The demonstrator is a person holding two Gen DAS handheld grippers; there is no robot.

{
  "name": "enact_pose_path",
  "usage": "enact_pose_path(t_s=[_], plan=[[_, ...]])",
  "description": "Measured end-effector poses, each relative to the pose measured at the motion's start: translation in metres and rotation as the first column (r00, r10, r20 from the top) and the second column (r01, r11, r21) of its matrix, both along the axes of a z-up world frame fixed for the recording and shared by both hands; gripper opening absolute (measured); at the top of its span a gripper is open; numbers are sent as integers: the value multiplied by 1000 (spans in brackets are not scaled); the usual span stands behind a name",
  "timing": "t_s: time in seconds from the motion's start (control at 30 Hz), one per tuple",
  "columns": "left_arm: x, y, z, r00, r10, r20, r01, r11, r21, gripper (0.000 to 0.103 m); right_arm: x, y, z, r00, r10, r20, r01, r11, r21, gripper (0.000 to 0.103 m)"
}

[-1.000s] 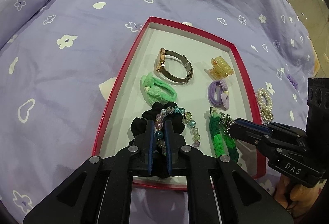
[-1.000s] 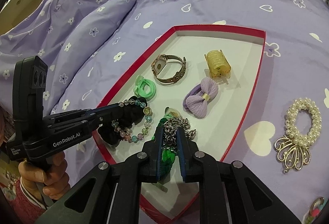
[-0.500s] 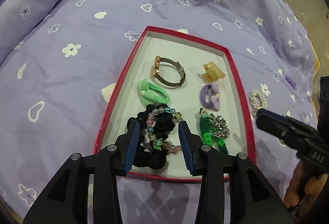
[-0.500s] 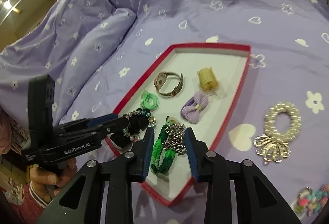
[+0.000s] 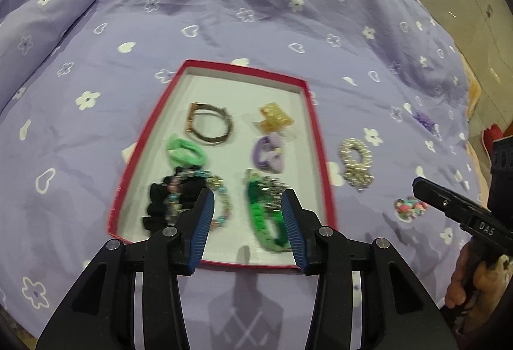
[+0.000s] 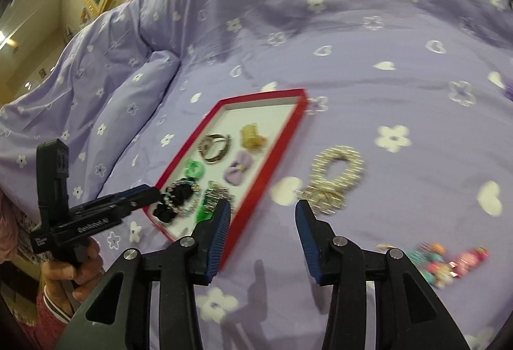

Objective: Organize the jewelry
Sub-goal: 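Open both tools to release and move back toward the candy-bead bracelet, then grasp the candy-bead bracelet with the left tool while the right tool grasps its pink charm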

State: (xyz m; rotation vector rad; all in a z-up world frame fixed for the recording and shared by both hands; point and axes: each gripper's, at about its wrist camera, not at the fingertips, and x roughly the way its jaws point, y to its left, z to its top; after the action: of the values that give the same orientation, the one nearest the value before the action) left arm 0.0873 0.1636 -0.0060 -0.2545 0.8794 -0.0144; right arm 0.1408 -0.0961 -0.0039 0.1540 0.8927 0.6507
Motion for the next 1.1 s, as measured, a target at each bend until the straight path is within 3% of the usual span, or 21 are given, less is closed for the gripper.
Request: enact_pose_path(t_s=[0.57, 1.1], plan=[[6, -89, 4, 985, -171, -12, 171, 985, 2, 42, -24, -134, 2, 972, -233, 8, 234, 972, -35, 45], [11, -131, -10, 966, -253, -57, 253, 967, 9, 43, -17, -141, -29, 973, -230, -22, 227, 969, -96, 45]])
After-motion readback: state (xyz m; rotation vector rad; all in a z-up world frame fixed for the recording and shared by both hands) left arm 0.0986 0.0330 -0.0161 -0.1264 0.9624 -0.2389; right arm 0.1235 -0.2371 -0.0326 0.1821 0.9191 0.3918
